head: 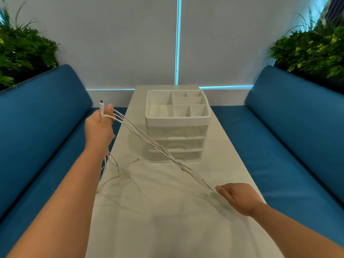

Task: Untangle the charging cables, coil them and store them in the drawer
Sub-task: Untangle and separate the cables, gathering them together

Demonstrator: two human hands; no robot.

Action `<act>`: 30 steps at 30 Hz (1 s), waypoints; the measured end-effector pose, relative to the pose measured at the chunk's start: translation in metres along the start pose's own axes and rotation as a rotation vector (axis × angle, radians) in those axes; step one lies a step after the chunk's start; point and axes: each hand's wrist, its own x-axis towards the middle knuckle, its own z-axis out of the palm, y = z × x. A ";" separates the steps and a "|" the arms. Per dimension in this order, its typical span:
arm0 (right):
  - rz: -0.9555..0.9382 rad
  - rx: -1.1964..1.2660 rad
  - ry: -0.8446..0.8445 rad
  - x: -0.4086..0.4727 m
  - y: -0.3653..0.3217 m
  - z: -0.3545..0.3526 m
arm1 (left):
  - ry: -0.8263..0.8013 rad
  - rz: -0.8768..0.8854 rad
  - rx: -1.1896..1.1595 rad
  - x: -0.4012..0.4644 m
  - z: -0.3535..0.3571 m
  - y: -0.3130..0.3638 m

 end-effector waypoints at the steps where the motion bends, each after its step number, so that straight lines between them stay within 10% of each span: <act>1: 0.018 0.024 0.022 0.002 0.001 0.000 | 0.002 -0.006 -0.011 0.001 0.000 0.001; 30: 0.209 0.119 -0.008 0.022 -0.015 0.016 | -0.101 0.084 -0.148 -0.022 0.013 0.038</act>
